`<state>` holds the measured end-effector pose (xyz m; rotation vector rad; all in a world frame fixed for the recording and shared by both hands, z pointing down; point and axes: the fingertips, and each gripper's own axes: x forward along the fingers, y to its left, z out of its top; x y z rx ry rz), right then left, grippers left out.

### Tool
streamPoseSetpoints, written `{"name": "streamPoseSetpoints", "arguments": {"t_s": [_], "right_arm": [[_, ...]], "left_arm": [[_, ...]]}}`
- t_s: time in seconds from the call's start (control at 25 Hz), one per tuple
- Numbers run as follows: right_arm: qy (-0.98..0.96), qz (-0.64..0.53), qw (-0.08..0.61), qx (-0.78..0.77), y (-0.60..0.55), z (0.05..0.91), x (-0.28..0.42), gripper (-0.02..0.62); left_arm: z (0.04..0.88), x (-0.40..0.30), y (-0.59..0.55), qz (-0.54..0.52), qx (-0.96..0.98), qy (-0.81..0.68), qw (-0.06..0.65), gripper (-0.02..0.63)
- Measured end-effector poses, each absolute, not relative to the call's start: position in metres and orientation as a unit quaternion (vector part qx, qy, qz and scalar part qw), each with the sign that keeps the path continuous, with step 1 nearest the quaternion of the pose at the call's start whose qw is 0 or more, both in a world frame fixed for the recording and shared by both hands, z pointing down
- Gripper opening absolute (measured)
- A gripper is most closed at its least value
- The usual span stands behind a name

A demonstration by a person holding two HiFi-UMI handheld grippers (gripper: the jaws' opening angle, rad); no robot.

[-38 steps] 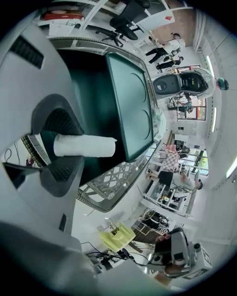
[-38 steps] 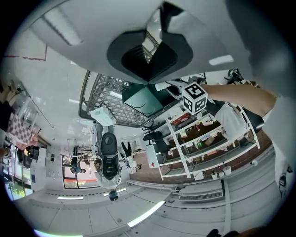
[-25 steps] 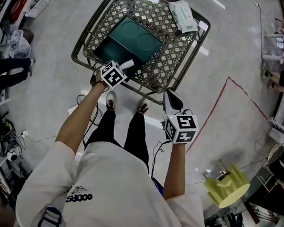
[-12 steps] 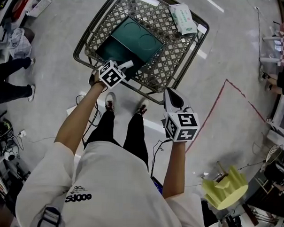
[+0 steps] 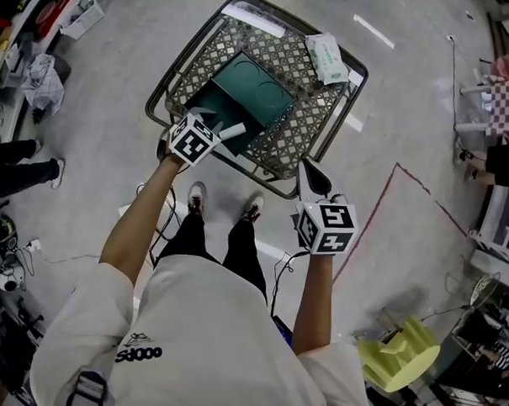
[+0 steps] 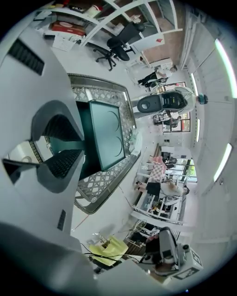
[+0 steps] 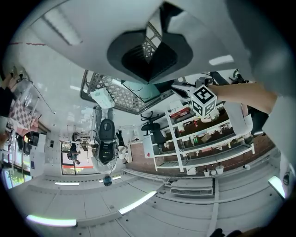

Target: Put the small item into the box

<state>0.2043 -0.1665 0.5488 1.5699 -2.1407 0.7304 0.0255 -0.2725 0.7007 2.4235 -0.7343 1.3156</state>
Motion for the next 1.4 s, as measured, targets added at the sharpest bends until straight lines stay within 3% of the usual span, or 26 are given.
{"name": "streamPoseSetpoints", "arguments": {"t_s": [0.44,0.88,1.4], "right_arm": [[-0.791,0.182,0.164,0.561,-0.194,0.477,0.182,0.011],[-0.802,0.119,0.149,0.566,-0.212,0.416,0.171,0.011],[-0.819,0.038,0.125,0.559,-0.225,0.349,0.151,0.011]], "left_arm": [[0.593,0.015,-0.293,0.353,0.879,-0.3,0.118,0.006],[0.492,-0.02,-0.303,0.256,0.894,-0.356,0.09,0.006],[0.388,-0.025,-0.296,0.173,0.914,-0.367,0.008,0.006]]}}
